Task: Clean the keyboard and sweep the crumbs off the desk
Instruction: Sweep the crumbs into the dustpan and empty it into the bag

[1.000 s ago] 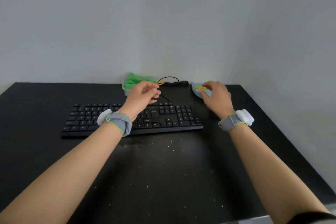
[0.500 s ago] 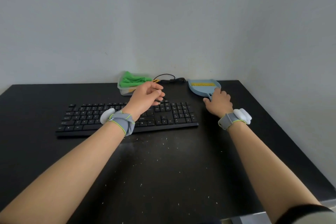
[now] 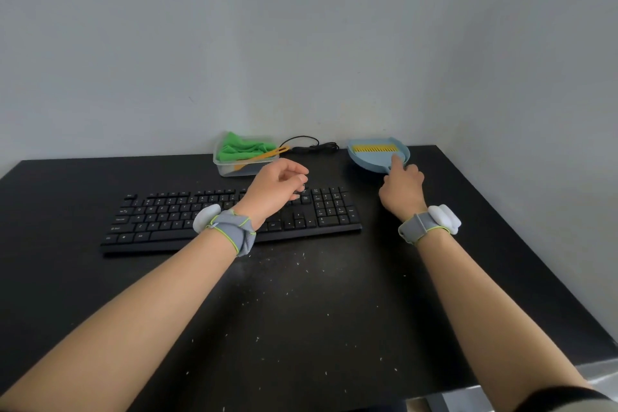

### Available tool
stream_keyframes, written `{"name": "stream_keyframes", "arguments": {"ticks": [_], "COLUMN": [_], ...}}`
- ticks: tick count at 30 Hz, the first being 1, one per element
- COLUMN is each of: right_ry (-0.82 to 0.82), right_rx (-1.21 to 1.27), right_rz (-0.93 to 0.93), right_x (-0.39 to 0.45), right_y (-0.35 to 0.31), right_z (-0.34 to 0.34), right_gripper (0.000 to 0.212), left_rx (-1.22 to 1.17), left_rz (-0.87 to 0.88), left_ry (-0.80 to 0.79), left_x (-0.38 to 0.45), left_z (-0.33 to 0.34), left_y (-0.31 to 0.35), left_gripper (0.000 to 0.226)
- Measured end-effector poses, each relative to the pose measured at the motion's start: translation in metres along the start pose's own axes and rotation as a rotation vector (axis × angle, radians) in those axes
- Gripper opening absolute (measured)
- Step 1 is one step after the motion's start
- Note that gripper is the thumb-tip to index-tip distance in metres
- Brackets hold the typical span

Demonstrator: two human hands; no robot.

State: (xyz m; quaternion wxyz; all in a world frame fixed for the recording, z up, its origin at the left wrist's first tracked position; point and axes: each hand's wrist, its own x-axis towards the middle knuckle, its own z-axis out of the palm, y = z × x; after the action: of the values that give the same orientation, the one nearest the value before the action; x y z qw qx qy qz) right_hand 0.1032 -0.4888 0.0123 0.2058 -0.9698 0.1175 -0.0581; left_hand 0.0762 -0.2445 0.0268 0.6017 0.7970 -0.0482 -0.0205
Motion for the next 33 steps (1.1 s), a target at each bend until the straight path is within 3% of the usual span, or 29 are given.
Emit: {"name": "stream_keyframes", "arguments": {"ticks": [4,14,21,26,33], "right_ry": [0.067,-0.173,-0.220,-0.165,-0.104], "right_rx": [0.074,0.358,0.381,0.278,0.135], "right_rz": [-0.111,-0.308,-0.442,-0.615,-0.630], "right_x": [-0.018,-0.067,-0.085,-0.084,-0.076], "right_y": [-0.006,-0.067,-0.098,-0.102,-0.103], "right_z": [-0.012,-0.016,-0.001,-0.001,-0.009], "right_gripper": [0.061,0.062,0.064,0.022,0.057], "left_rx": [-0.027,-0.292,-0.533,-0.690,-0.737], "left_rz": [-0.007,-0.130,-0.187,-0.209,-0.209], "left_ry": [-0.031,-0.102,0.000,0.059,-0.026], "left_x": [-0.004,-0.017,-0.025,-0.029,-0.036], "left_z": [0.012,0.036,0.024,0.010,-0.015], "left_y": [0.007,0.023,0.019,0.016,0.013], "left_gripper": [0.019,0.038,0.031,0.027,0.031]}}
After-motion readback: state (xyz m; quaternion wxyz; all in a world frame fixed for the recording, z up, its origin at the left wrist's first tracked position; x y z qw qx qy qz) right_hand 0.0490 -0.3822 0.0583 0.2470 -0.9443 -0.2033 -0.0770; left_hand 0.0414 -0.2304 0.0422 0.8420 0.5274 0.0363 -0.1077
